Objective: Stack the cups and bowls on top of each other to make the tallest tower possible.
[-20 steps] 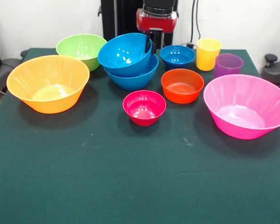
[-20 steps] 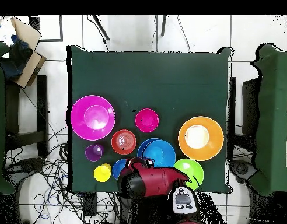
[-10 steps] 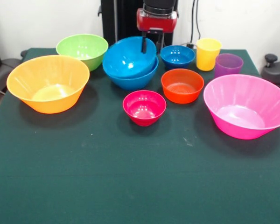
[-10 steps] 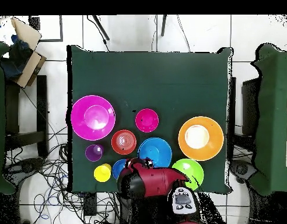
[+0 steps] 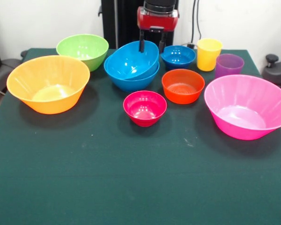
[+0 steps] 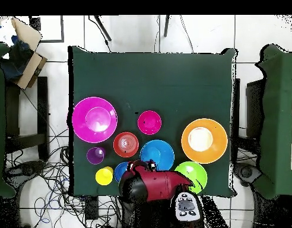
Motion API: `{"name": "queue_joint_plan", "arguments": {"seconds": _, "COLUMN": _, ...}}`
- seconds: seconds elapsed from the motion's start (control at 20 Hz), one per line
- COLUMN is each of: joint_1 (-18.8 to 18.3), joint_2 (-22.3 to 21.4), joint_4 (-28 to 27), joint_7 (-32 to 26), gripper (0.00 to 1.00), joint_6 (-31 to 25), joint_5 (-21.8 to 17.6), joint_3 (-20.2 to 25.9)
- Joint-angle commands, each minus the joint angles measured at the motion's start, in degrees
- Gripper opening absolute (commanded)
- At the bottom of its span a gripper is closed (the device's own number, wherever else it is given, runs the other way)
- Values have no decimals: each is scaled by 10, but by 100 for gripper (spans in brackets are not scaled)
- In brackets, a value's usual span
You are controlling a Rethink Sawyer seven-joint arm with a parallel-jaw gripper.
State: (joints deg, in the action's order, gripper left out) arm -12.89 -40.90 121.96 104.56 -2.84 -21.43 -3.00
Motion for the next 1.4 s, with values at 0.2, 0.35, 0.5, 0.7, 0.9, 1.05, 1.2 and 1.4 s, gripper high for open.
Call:
{"name": "queue_joint_plan", "arguments": {"seconds": 0.2, "joint_1": -41, "joint_2": -77, "joint_4": 31, "joint_7": 29, "gripper": 100, "joint_6": -118, "joint_5": 33, "joint_3": 91}}
{"name": "queue_joint_plan", "arguments": {"seconds": 0.35, "joint_1": -53, "joint_2": -117, "joint_4": 40, "joint_7": 13, "gripper": 100, "joint_6": -160, "joint_5": 44, "joint_3": 102}}
{"name": "queue_joint_plan", "arguments": {"seconds": 0.5, "joint_1": -62, "joint_2": -147, "joint_4": 40, "joint_7": -1, "gripper": 100, "joint_6": -197, "joint_5": 52, "joint_3": 111}}
{"name": "queue_joint_plan", "arguments": {"seconds": 0.7, "joint_1": -72, "joint_2": -168, "joint_4": 42, "joint_7": -11, "gripper": 100, "joint_6": -223, "joint_5": 55, "joint_3": 119}}
{"name": "queue_joint_plan", "arguments": {"seconds": 0.9, "joint_1": -74, "joint_2": -162, "joint_4": 39, "joint_7": -5, "gripper": 100, "joint_6": -221, "joint_5": 47, "joint_3": 121}}
{"name": "queue_joint_plan", "arguments": {"seconds": 1.05, "joint_1": -73, "joint_2": -155, "joint_4": 37, "joint_7": 1, "gripper": 100, "joint_6": -214, "joint_5": 41, "joint_3": 122}}
{"name": "queue_joint_plan", "arguments": {"seconds": 1.2, "joint_1": -71, "joint_2": -151, "joint_4": 39, "joint_7": 8, "gripper": 100, "joint_6": -205, "joint_5": 37, "joint_3": 122}}
{"name": "queue_joint_plan", "arguments": {"seconds": 1.4, "joint_1": -71, "joint_2": -149, "joint_4": 40, "joint_7": 11, "gripper": 100, "joint_6": -204, "joint_5": 37, "joint_3": 125}}
